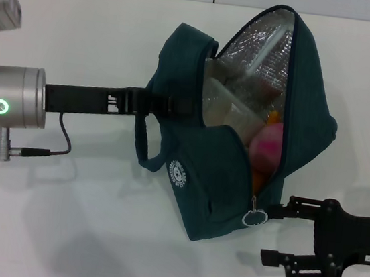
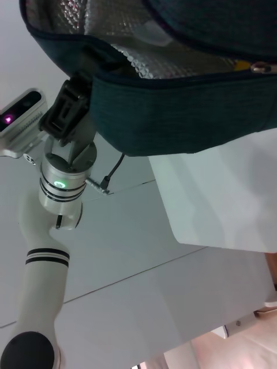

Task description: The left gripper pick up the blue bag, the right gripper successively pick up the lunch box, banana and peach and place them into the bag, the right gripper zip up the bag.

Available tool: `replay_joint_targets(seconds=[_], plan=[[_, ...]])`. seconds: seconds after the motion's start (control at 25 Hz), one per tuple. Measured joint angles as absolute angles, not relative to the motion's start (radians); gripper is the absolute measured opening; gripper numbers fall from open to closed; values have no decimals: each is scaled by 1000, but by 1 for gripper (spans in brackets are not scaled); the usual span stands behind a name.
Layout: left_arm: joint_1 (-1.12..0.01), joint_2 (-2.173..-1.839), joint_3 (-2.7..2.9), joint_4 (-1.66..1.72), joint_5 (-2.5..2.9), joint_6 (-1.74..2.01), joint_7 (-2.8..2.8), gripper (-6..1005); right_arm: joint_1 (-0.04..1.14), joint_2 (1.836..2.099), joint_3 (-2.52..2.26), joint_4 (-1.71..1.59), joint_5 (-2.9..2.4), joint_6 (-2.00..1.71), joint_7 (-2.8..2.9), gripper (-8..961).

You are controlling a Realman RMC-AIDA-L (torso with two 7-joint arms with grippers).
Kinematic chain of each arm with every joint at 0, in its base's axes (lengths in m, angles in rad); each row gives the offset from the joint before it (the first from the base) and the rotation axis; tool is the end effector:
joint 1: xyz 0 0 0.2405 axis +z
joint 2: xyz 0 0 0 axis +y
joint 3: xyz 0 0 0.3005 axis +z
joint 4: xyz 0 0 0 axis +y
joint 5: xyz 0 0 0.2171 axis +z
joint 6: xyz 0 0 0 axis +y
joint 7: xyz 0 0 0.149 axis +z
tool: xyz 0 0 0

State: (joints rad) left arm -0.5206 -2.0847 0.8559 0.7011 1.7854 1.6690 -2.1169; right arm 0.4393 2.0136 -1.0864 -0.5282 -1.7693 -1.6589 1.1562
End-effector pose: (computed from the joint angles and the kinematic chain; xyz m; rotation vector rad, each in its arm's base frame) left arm -0.2552 0.3485 -0.0278 2.4922 1.4559 0.9540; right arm 0.3079 0.2954 -0.0538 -3.0090 0.3991 0.7640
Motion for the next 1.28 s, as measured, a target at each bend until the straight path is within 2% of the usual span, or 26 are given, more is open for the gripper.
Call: replay_joint_targets(seconds=[0.44,1.2,1.28], plan=[[-520,-2084,856,703,1785,1669,-2115,49,464,2023,-1093,-505,-1763,-1633,1144,768],[-521,-2083,856,703,1786,1669,-2108,50,485,2028,-1160,-491,-1705,-1592,1144,632],[-522,-2082,856,703,1786,1669,-2107,50,488,2028,-1185,-491,-1689,-1572,1145,594]])
